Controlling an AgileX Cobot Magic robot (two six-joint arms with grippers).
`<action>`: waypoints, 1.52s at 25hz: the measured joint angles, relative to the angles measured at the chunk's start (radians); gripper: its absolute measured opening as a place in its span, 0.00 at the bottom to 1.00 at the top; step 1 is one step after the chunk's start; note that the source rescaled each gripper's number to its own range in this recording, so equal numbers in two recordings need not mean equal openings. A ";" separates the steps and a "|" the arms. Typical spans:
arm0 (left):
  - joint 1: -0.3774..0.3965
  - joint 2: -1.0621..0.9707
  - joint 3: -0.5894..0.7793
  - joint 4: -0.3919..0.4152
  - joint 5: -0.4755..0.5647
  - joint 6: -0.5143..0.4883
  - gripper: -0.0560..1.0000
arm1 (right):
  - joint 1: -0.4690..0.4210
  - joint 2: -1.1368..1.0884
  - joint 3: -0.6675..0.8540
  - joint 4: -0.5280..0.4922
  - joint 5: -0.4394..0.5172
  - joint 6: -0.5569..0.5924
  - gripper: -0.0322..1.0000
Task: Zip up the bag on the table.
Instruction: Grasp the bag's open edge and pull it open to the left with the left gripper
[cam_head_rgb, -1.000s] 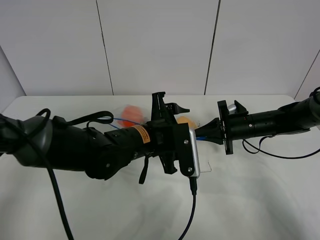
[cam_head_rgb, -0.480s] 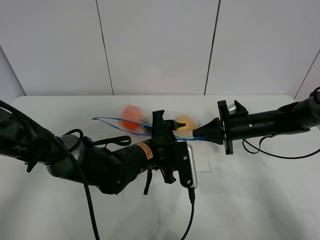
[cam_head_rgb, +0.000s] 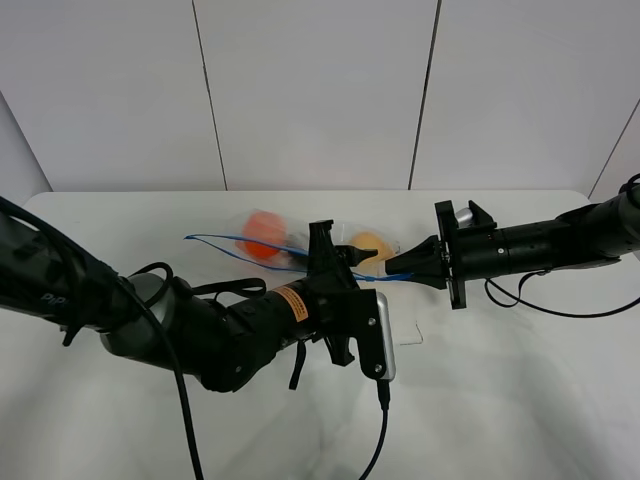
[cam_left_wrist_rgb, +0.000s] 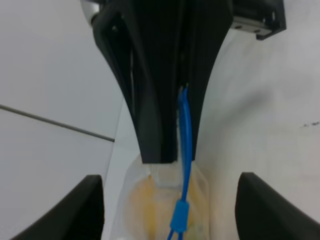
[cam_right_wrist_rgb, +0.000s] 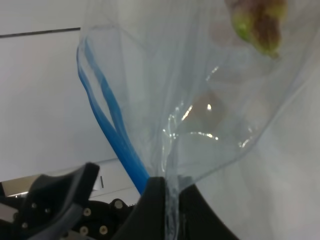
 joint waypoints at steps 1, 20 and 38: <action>0.000 0.004 -0.001 0.002 -0.003 0.000 0.76 | 0.000 0.000 0.000 0.000 0.000 0.000 0.04; 0.027 0.033 -0.024 0.010 -0.002 0.000 0.38 | 0.000 0.000 0.000 0.000 0.000 0.000 0.04; 0.027 0.033 -0.024 0.010 -0.002 0.001 0.25 | 0.000 -0.001 0.000 0.000 0.000 0.000 0.04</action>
